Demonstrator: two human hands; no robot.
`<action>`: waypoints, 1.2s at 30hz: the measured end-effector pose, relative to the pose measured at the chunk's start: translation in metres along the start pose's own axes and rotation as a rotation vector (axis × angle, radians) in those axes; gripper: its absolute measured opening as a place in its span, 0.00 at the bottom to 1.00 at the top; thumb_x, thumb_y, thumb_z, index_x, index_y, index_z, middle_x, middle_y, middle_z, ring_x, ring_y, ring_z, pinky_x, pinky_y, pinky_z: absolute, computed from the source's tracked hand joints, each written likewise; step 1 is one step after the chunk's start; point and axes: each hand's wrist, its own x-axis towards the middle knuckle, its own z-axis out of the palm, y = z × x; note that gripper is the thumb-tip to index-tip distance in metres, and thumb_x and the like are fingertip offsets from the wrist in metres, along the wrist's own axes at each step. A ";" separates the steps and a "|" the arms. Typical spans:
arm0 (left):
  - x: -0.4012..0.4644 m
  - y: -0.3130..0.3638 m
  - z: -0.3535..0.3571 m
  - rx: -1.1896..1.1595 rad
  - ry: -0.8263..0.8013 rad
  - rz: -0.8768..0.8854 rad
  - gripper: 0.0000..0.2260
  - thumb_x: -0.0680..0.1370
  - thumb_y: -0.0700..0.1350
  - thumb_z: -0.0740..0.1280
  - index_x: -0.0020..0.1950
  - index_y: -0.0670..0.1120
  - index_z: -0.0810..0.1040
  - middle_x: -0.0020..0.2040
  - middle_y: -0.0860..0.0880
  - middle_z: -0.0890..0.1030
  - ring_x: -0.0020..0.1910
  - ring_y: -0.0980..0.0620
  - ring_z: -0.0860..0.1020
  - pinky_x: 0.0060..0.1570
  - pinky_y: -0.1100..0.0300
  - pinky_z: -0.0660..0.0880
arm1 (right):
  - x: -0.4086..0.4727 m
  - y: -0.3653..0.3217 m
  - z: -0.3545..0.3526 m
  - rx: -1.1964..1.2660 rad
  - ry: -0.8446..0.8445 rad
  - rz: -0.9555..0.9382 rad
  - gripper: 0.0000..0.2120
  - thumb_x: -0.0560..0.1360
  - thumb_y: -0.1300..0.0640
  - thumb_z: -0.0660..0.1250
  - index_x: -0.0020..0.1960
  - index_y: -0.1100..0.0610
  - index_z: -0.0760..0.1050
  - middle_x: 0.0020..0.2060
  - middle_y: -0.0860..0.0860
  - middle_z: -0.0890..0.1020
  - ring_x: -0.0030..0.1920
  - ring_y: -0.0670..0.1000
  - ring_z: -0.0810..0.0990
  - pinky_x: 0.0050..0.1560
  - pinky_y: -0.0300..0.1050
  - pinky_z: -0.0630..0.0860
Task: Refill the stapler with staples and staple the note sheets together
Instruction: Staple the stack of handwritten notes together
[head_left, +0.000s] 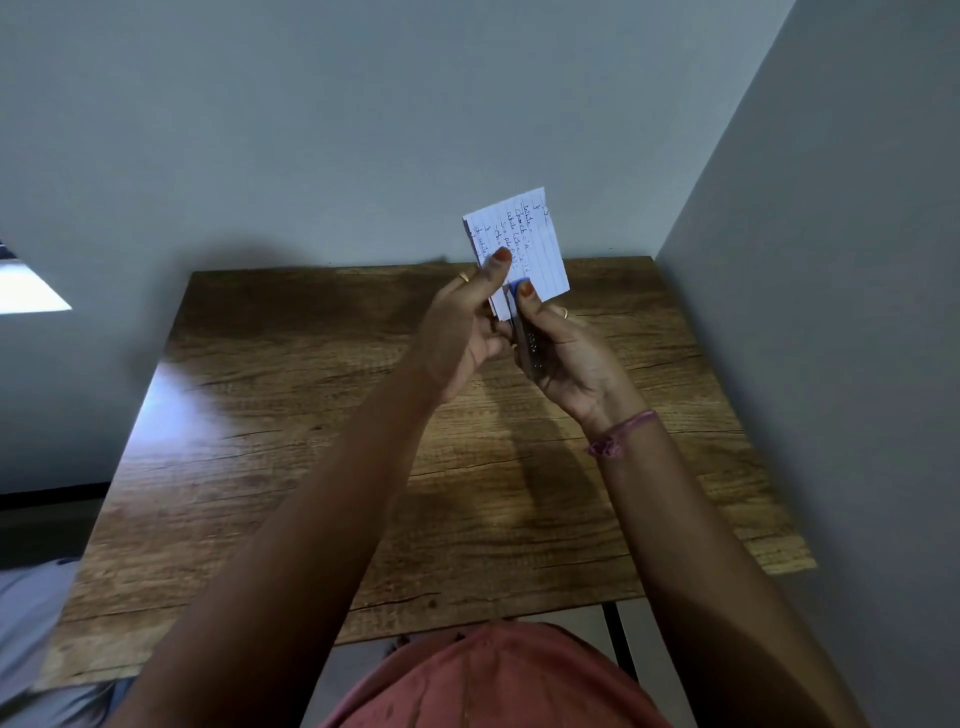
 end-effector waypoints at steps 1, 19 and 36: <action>0.001 0.002 0.001 -0.013 0.055 0.001 0.17 0.80 0.49 0.62 0.65 0.40 0.73 0.60 0.37 0.80 0.56 0.40 0.80 0.54 0.45 0.78 | -0.001 -0.001 0.001 -0.007 -0.017 -0.002 0.06 0.77 0.57 0.66 0.47 0.59 0.79 0.38 0.52 0.85 0.37 0.47 0.85 0.32 0.35 0.78; 0.014 0.013 -0.008 0.120 0.118 0.078 0.06 0.79 0.44 0.65 0.53 0.45 0.79 0.50 0.47 0.85 0.52 0.48 0.83 0.52 0.49 0.80 | 0.001 -0.021 -0.026 -0.099 -0.007 0.024 0.16 0.68 0.47 0.71 0.51 0.56 0.81 0.43 0.52 0.84 0.43 0.48 0.82 0.39 0.40 0.77; 0.007 -0.004 -0.002 -0.035 0.002 0.100 0.17 0.76 0.50 0.68 0.60 0.42 0.76 0.60 0.40 0.80 0.59 0.45 0.80 0.59 0.49 0.76 | 0.007 -0.017 -0.025 -0.013 -0.011 0.019 0.12 0.67 0.50 0.71 0.47 0.55 0.81 0.43 0.51 0.84 0.40 0.45 0.81 0.36 0.37 0.75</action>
